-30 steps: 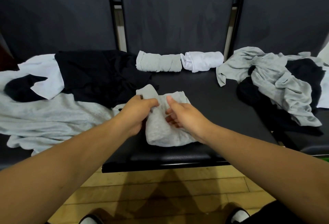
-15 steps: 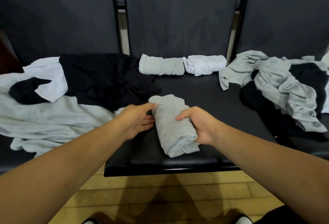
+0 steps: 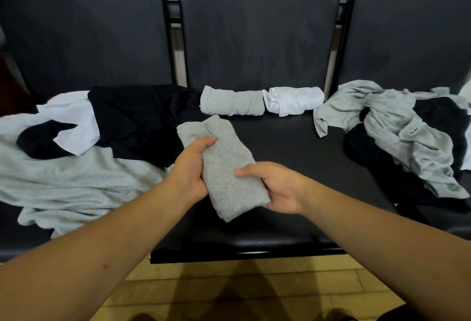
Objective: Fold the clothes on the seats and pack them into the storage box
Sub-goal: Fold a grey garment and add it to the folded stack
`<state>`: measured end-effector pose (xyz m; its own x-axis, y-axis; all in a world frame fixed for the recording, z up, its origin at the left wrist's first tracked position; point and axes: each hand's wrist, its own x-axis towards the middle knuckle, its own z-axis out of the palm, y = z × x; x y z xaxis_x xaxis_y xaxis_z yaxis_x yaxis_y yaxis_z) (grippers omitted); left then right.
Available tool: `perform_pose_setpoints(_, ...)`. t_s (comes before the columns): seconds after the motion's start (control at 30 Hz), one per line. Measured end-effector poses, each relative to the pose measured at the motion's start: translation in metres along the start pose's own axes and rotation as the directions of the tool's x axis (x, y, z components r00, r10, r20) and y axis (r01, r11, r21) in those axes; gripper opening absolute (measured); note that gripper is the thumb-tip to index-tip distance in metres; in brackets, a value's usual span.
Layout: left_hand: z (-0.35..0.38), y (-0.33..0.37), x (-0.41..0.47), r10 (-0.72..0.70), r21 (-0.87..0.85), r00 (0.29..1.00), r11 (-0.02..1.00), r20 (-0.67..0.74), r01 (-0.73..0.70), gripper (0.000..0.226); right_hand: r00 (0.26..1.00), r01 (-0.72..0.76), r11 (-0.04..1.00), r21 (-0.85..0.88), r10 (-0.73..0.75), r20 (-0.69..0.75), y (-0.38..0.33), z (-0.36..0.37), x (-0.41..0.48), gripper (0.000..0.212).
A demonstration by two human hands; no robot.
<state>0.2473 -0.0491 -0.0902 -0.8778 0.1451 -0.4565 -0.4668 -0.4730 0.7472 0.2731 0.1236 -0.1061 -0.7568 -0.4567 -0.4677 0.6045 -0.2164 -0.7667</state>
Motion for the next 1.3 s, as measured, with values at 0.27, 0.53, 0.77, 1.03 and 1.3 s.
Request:
perform_pose_setpoints(0.27, 0.011, 0.021, -0.004, 0.140, -0.213, 0.990, 0.968, 0.035, -0.130, 0.021, 0.988, 0.145, 0.964, 0.222, -0.153, 0.021, -0.004, 0.004, 0.001, 0.063)
perform_pose_setpoints(0.53, 0.001, 0.039, 0.016, 0.188, -0.134, 0.982, 0.973, -0.029, -0.190, 0.027, 0.976, 0.205, 0.930, 0.304, -0.173, -0.130, -0.028, 0.003, 0.001, 0.045)
perform_pose_setpoints(0.77, 0.005, 0.047, 0.049, 0.184, -0.045, 0.977, 0.981, -0.110, -0.189, 0.025, 0.816, 0.352, 0.932, 0.086, -0.261, -0.515, -0.071, -0.021, 0.034, 0.037)
perform_pose_setpoints(1.03, 0.025, 0.123, 0.148, 0.298, 0.136, 0.944, 0.950, -0.141, -0.279, 0.038, 0.514, 0.497, 0.805, -0.325, -0.574, -0.637, -0.178, -0.035, 0.131, 0.030)
perform_pose_setpoints(1.3, 0.005, 0.115, 0.244, 0.376, 0.784, 0.913, 0.610, -0.161, -0.113, 0.049, 0.459, 0.180, 0.806, -0.564, -0.576, -0.676, -0.191, -0.094, 0.218, 0.020)
